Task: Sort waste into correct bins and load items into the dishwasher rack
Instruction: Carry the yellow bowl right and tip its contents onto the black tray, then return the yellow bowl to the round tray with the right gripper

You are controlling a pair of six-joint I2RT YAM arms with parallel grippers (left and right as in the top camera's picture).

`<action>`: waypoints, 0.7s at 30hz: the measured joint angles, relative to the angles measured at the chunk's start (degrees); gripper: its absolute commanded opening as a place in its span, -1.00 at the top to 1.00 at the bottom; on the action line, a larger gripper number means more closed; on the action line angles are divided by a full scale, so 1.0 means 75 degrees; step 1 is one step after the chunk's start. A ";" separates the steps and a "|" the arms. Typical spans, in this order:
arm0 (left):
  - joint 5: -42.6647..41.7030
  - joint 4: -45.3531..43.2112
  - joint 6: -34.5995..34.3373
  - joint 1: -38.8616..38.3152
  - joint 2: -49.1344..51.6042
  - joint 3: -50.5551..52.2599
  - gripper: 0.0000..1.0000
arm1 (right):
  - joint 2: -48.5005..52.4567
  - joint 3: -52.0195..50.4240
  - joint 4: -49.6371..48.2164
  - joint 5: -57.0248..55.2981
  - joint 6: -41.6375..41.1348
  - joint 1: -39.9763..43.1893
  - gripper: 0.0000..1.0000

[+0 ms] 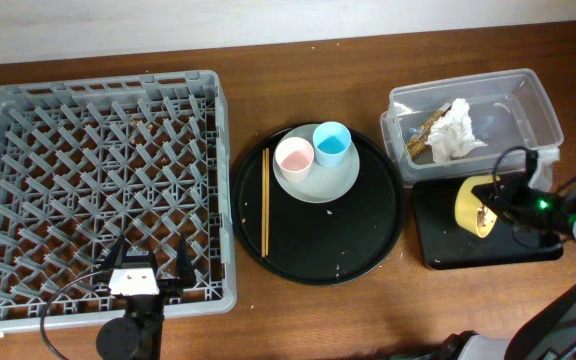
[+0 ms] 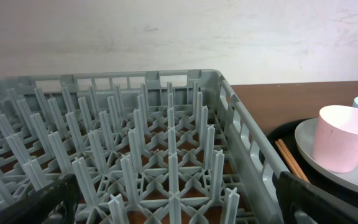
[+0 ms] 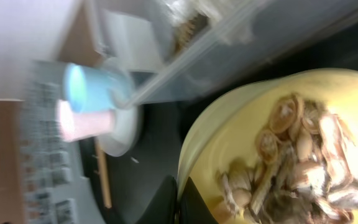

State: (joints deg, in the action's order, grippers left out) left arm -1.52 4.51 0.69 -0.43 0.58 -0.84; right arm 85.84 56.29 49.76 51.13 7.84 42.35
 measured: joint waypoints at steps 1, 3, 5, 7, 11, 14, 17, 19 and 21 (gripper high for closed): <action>0.0000 0.0000 0.0000 0.0000 0.0000 0.0000 -0.99 | 0.0000 -0.0143 -0.0099 0.0309 0.0093 0.0178 0.92; 0.0000 -0.0003 0.0000 0.0000 0.0000 0.0000 -0.99 | 0.0000 -0.0498 -0.0478 0.0868 0.0271 0.0527 0.92; 0.0000 -0.0003 0.0000 0.0000 0.0000 0.0000 -0.99 | -0.0009 -0.0935 -0.1011 0.1376 0.0370 0.0839 0.92; 0.0000 -0.0003 0.0000 0.0000 0.0000 0.0000 -0.99 | -0.0012 -0.1399 -0.1501 0.2055 0.0423 0.1186 0.92; 0.0000 0.0000 0.0000 0.0000 0.0000 0.0000 -0.99 | -0.0012 -0.1886 -0.1955 0.3328 0.0443 0.1676 0.93; 0.0000 0.0000 0.0000 0.0000 0.0000 0.0000 -0.99 | -0.0012 -0.1909 -0.2060 0.4112 0.0417 0.1842 0.92; 0.0000 0.0000 0.0000 0.0000 0.0000 0.0000 -0.99 | -0.0012 -0.1909 -0.2264 0.4436 0.0321 0.1990 0.92; 0.0000 0.0000 -0.0003 0.0000 0.0000 0.0000 -0.99 | -0.0012 -0.1909 -0.2288 0.4587 0.0149 0.2139 0.92; 0.0000 0.0000 0.0000 0.0000 0.0000 0.0000 -0.99 | -0.0012 -0.1909 -0.2302 0.4639 -0.0149 0.2261 0.92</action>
State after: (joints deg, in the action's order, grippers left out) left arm -1.52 4.51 0.69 -0.43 0.58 -0.84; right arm 85.76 41.98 32.49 85.93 6.72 59.31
